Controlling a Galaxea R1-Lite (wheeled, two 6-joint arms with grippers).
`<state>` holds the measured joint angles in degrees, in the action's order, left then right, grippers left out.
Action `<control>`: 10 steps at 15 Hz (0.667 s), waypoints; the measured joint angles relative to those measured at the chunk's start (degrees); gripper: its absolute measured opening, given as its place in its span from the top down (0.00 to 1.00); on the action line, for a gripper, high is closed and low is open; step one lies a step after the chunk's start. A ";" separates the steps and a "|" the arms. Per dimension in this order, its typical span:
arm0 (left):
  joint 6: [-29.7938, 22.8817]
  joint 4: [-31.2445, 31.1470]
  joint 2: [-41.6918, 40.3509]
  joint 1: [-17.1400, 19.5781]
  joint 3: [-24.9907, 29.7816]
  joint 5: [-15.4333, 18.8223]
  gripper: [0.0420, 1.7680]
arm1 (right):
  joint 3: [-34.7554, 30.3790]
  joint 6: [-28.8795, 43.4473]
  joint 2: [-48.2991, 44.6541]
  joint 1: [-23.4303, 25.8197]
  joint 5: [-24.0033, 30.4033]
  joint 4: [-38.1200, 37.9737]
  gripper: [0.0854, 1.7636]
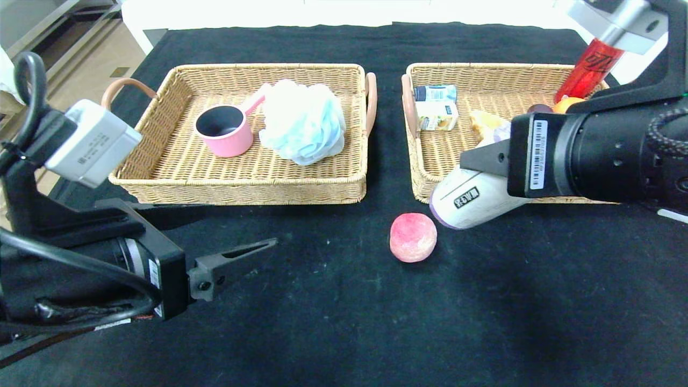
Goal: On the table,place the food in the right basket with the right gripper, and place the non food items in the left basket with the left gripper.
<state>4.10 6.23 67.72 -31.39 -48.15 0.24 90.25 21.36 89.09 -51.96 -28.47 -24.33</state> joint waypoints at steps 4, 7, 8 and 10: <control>0.34 -0.01 -3.00 2.76 -1.60 0.02 0.03 | 2.30 0.09 4.38 -5.27 0.16 7.30 0.49; 0.72 0.00 -4.99 3.34 -2.29 0.02 0.03 | 3.52 0.85 8.51 -7.96 0.05 10.53 0.49; 0.91 0.02 -5.55 3.43 -2.45 0.02 0.03 | 3.58 1.07 9.86 -8.66 0.05 11.41 0.49; 0.98 0.05 -6.51 3.54 -2.76 0.00 0.03 | 3.85 1.33 12.57 -9.73 -0.17 12.15 0.49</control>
<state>5.07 6.28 61.21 -27.86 -50.91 0.24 94.10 22.69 101.66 -61.68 -28.64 -12.18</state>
